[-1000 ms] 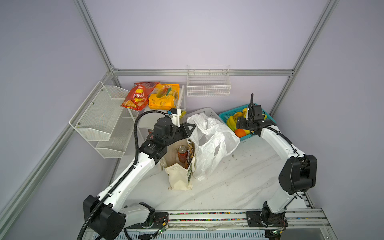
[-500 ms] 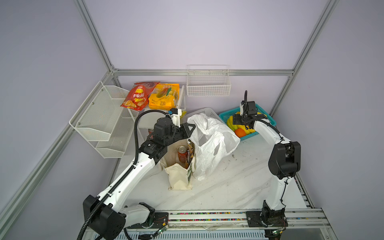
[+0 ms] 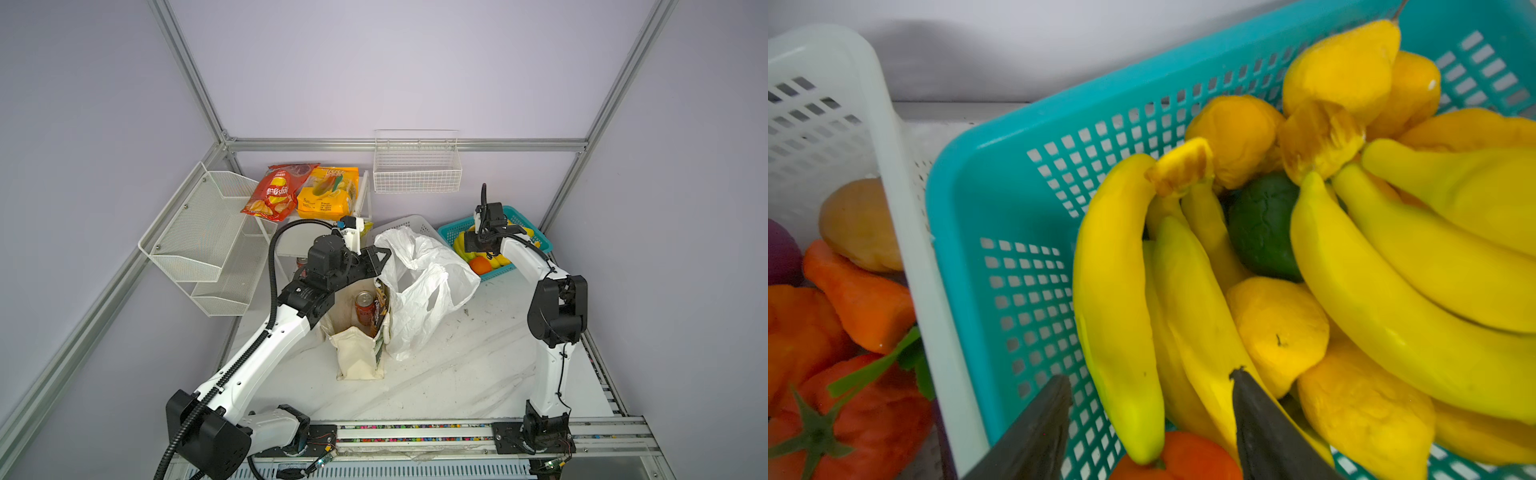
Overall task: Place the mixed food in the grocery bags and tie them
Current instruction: 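Move the right gripper back over the teal basket, then grasp a second orange fruit in the teal basket with the right gripper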
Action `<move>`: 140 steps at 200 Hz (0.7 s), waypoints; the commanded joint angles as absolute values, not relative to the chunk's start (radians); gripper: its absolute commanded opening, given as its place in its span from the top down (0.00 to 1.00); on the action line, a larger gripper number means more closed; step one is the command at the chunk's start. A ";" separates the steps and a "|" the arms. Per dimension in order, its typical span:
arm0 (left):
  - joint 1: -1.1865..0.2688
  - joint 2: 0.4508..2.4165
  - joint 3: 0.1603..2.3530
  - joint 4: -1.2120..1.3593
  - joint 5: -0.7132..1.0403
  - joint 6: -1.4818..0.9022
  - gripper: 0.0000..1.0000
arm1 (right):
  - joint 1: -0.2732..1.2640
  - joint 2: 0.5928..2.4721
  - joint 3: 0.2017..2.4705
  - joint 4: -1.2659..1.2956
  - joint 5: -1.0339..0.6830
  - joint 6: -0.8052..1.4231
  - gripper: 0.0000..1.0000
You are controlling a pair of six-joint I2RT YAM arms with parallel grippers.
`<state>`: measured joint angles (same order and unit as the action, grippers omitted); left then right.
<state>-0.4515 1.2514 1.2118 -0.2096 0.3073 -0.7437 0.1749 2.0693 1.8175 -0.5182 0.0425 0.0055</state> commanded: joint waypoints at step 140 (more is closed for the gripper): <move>-0.446 1.240 1.184 -0.169 0.325 -0.726 1.00 | 0.175 1.932 1.589 -0.534 0.107 0.065 0.23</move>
